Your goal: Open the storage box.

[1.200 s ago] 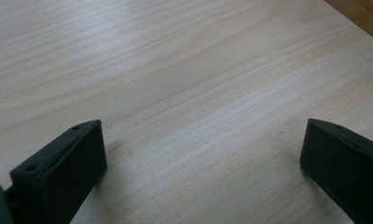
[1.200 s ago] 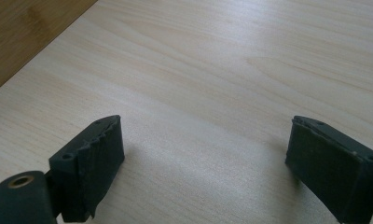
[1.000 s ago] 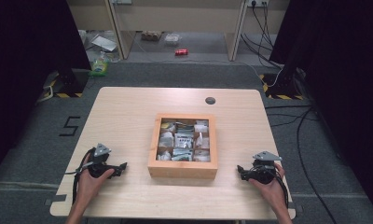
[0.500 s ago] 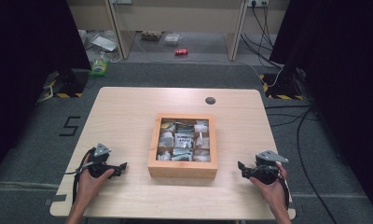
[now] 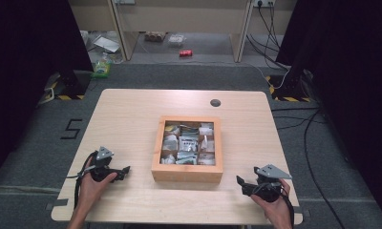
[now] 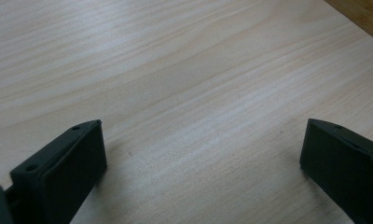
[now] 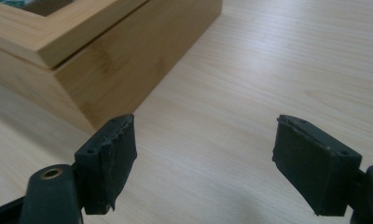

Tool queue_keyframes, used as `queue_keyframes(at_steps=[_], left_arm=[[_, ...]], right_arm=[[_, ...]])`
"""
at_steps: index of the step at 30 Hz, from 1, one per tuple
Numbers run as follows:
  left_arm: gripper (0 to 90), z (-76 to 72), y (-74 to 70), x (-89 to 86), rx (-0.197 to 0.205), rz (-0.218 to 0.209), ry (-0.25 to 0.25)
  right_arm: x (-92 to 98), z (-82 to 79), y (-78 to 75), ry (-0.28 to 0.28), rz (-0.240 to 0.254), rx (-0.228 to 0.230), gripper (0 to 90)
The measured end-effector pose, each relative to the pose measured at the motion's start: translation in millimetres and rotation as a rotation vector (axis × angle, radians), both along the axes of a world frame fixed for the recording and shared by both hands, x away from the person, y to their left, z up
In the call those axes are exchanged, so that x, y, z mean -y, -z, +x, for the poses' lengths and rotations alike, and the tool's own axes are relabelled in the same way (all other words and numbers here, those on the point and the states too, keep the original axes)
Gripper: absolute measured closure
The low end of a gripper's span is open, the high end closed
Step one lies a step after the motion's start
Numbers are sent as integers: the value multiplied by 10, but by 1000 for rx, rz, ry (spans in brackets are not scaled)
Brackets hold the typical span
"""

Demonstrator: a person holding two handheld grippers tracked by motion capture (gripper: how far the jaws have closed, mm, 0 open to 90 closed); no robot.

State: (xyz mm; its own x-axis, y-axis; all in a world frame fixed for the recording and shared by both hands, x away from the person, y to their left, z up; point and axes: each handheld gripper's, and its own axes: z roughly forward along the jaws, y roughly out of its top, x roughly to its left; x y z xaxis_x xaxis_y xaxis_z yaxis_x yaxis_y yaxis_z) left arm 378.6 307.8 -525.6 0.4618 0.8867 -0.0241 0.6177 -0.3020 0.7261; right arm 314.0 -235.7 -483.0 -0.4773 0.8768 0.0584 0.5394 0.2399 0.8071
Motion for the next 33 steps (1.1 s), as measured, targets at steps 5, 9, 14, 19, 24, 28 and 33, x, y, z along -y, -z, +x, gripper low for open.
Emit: queue_keyframes(at_steps=[5, 9, 14, 19, 24, 28, 33], left_arm=[[0, 0, 0, 0, 0, 0, 0], [0, 0, 0, 0, 0, 0, 0], [0, 0, 0, 0, 0, 0, 0], [0, 0, 0, 0, 0, 0, 0], [0, 0, 0, 0, 0, 0, -1], [0, 0, 0, 0, 0, 0, 0], [0, 0, 0, 0, 0, 0, 0]], right_arm=[[-111, -30, -22, -47, 0, 10, 245], [-168, -48, -38, -73, 11, 15, 272], [-225, -71, -70, -110, 26, 26, 319], [-266, -80, -79, -138, 38, 31, 362], [-320, -87, -78, -170, 37, 36, 419], [-347, -86, -86, -180, 47, 49, 453], [-386, -58, -66, -191, 51, 48, 491]])
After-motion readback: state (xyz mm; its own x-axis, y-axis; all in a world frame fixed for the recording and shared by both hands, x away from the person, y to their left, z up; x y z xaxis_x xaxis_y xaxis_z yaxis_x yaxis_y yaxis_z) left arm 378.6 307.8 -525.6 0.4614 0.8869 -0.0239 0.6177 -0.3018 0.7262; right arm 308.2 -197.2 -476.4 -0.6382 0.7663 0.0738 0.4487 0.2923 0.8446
